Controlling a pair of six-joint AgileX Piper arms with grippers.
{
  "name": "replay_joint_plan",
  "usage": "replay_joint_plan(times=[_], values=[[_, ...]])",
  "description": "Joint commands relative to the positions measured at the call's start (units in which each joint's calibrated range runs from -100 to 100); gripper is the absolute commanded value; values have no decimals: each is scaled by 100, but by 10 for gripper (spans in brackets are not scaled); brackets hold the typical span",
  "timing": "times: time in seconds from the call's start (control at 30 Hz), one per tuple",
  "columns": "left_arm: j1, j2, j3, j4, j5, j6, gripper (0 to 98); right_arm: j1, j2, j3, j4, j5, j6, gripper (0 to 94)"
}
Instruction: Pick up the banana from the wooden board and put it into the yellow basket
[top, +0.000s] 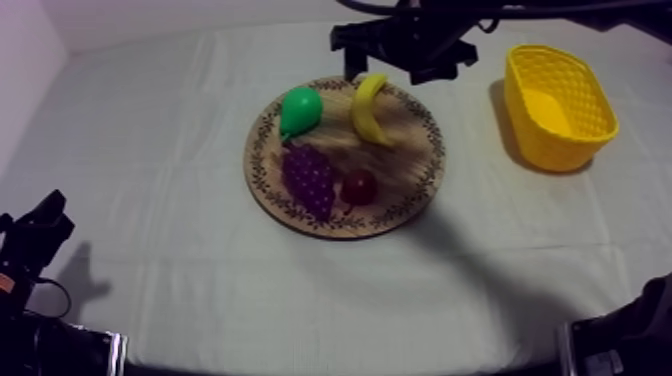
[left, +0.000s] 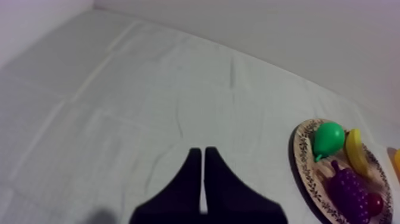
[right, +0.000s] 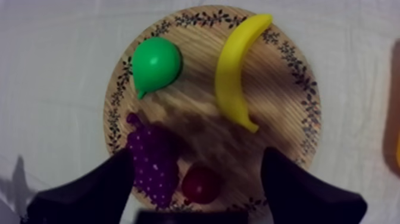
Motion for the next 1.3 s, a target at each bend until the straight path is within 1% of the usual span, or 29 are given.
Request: replay_joint_plan(times=[0.0, 0.13, 0.33, 0.7, 1.0, 1.27], values=[[-1, -3, 2, 1, 1, 0, 1, 8, -12, -1, 10, 2, -10, 645], [-1, -3, 2, 1, 1, 0, 1, 50, 25, 36, 40, -72, -19, 644], [-1, -3, 2, 1, 1, 0, 1, 143, 349, -119, 4, -111, 50, 645], [-1, -3, 2, 1, 1, 0, 1, 426, 1632, -1084, -239, 33, 369, 647], [-1, -3, 2, 1, 1, 3, 1, 427, 2639, -1659, -303, 38, 414, 646], [-1, -3, 2, 1, 1, 0, 1, 453, 3257, -2163, -344, 112, 484, 630]])
